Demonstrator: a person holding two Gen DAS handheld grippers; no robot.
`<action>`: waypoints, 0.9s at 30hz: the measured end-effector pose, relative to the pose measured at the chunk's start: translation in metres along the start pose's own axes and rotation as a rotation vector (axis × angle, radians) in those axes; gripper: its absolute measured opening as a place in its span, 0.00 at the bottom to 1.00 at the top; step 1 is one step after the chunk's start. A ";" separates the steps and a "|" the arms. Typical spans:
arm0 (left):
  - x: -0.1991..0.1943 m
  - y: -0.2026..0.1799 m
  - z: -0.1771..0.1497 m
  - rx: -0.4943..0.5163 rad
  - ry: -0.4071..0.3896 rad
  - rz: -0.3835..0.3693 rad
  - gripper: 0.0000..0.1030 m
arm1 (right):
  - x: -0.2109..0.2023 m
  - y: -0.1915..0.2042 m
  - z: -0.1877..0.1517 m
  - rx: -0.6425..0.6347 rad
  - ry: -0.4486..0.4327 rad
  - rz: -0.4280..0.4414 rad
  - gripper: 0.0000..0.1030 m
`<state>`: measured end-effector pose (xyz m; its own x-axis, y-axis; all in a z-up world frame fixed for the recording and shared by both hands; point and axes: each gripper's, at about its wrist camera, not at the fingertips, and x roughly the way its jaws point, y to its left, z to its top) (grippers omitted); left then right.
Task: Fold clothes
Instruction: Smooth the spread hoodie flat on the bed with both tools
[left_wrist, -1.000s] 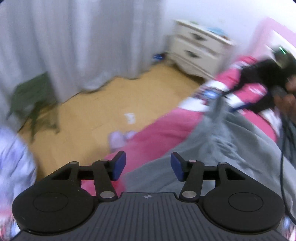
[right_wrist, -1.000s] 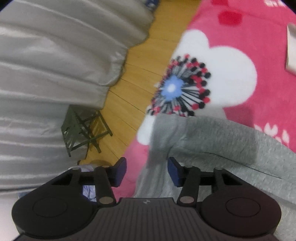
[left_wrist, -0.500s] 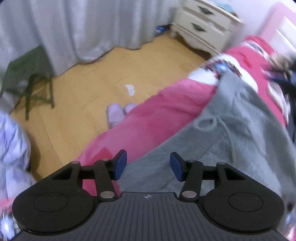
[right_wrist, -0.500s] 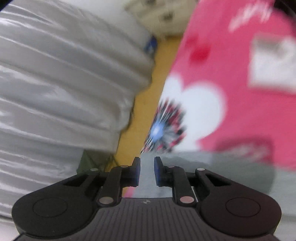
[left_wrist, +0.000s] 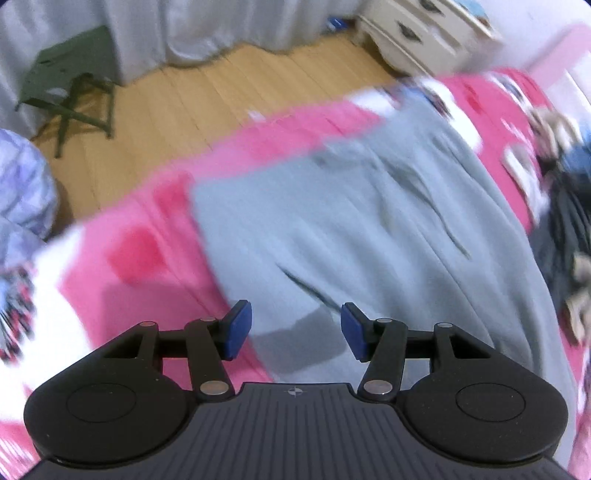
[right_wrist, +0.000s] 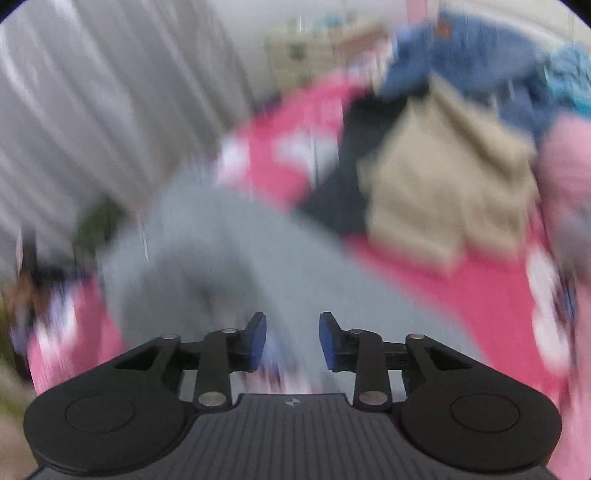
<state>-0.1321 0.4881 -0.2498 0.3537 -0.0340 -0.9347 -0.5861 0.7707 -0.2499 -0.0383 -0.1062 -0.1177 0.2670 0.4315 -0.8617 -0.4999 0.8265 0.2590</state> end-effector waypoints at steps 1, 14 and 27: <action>0.002 -0.010 -0.009 0.010 0.021 -0.012 0.52 | 0.003 0.001 -0.029 0.003 0.049 -0.012 0.35; 0.056 -0.090 -0.071 0.077 0.123 0.067 0.34 | 0.061 -0.002 -0.155 -0.090 0.146 -0.151 0.49; 0.024 -0.039 -0.080 0.095 0.132 -0.022 0.01 | 0.093 0.009 -0.157 -0.037 0.291 -0.037 0.01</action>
<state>-0.1588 0.4058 -0.2829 0.2631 -0.1297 -0.9560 -0.5057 0.8253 -0.2511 -0.1474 -0.1153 -0.2644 0.0404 0.2748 -0.9606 -0.5251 0.8238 0.2136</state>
